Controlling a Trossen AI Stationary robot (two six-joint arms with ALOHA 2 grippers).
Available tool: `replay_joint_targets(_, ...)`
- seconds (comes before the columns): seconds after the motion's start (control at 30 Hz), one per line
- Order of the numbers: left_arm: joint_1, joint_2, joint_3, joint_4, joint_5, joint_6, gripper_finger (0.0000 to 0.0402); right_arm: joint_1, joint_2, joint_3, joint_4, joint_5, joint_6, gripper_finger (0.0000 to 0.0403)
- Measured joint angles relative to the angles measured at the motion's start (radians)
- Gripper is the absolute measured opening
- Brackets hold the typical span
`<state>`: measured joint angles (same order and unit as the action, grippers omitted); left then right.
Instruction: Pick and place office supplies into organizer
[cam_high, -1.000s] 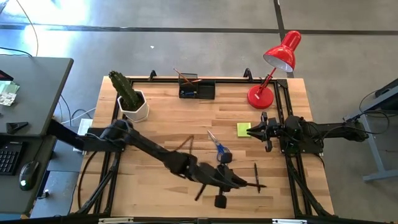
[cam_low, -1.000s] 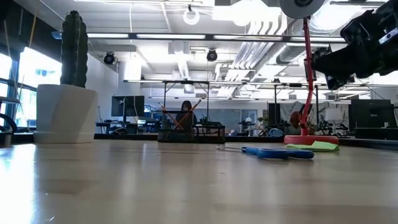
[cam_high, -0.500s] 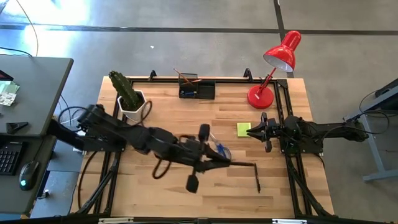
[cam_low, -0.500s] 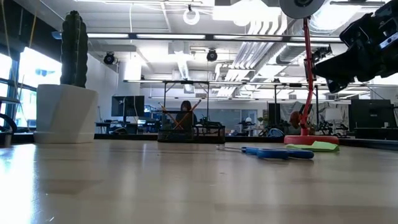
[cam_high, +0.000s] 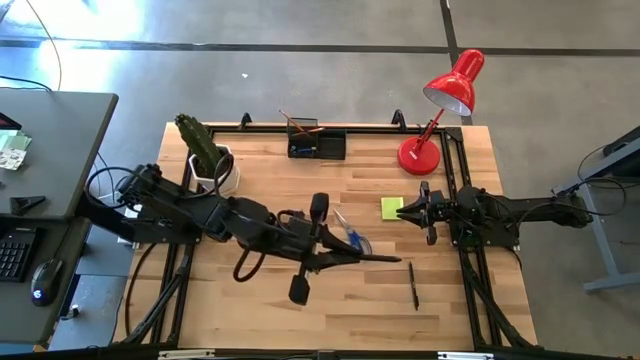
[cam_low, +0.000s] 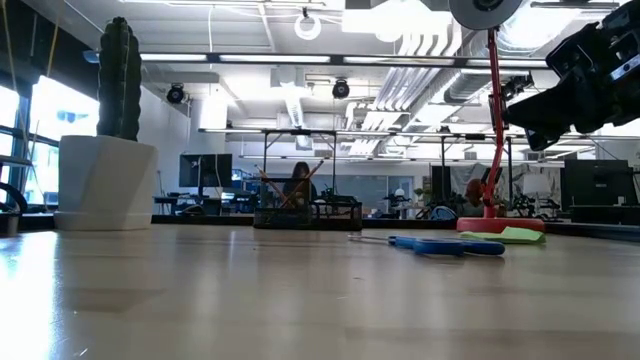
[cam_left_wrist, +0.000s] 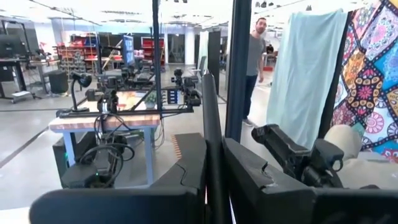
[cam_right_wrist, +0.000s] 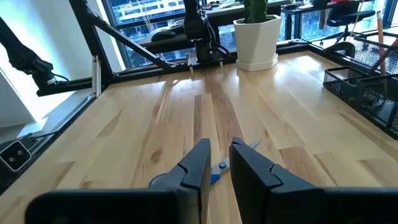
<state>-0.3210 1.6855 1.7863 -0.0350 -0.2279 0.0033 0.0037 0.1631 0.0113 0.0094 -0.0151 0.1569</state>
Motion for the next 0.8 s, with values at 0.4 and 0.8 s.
replay_joint_targets(0.4, 0.000, 0.000, 0.000, -0.012, 0.000, -0.008, 0.0034, 0.000, 0.000, 0.000, -0.002, 0.000, 0.000, 0.0052)
replay_joint_targets(0.8, 0.000, 0.000, 0.000, -0.035, 0.000, -0.007, 0.0033, 0.000, 0.000, 0.000, -0.002, 0.000, 0.000, 0.0051)
